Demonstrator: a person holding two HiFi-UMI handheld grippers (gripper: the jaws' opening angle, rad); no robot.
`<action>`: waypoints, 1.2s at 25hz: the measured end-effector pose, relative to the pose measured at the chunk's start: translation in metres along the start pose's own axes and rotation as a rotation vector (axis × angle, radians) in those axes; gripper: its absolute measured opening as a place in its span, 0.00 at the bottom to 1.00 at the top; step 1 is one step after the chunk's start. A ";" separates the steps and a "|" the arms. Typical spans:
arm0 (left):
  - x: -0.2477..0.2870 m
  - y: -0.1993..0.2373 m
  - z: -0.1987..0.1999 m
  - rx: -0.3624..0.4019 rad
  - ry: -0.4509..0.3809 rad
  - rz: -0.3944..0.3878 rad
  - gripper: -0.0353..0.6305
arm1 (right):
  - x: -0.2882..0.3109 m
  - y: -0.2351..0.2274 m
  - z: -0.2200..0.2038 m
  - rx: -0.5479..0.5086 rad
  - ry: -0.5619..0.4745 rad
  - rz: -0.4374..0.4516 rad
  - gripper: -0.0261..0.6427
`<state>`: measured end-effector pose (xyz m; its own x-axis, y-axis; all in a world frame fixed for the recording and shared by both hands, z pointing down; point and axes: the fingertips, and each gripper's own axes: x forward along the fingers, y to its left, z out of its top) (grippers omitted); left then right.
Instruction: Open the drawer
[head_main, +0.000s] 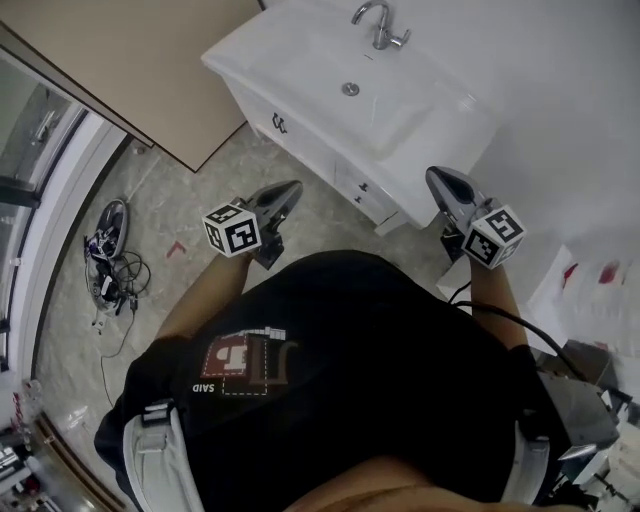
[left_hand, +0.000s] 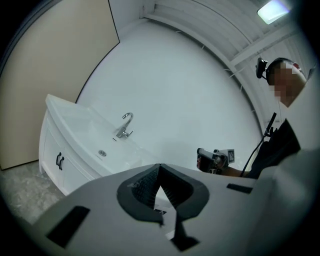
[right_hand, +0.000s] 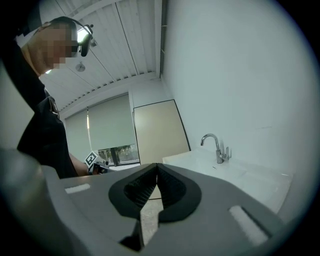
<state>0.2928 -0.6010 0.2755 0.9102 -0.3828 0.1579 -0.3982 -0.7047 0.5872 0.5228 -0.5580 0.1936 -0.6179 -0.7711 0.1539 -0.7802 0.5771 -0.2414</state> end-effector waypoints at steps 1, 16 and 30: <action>0.014 0.003 -0.007 -0.004 0.014 0.020 0.04 | -0.003 -0.011 0.000 -0.002 0.002 0.012 0.03; 0.094 0.124 -0.203 -0.055 0.275 0.216 0.04 | 0.051 0.010 -0.166 0.010 0.163 0.208 0.03; 0.149 0.255 -0.370 -0.027 0.338 0.234 0.04 | 0.116 0.011 -0.362 0.118 0.252 0.190 0.03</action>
<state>0.3689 -0.6165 0.7423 0.7833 -0.3095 0.5390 -0.5997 -0.6046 0.5243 0.4075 -0.5432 0.5555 -0.7673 -0.5532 0.3243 -0.6412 0.6578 -0.3952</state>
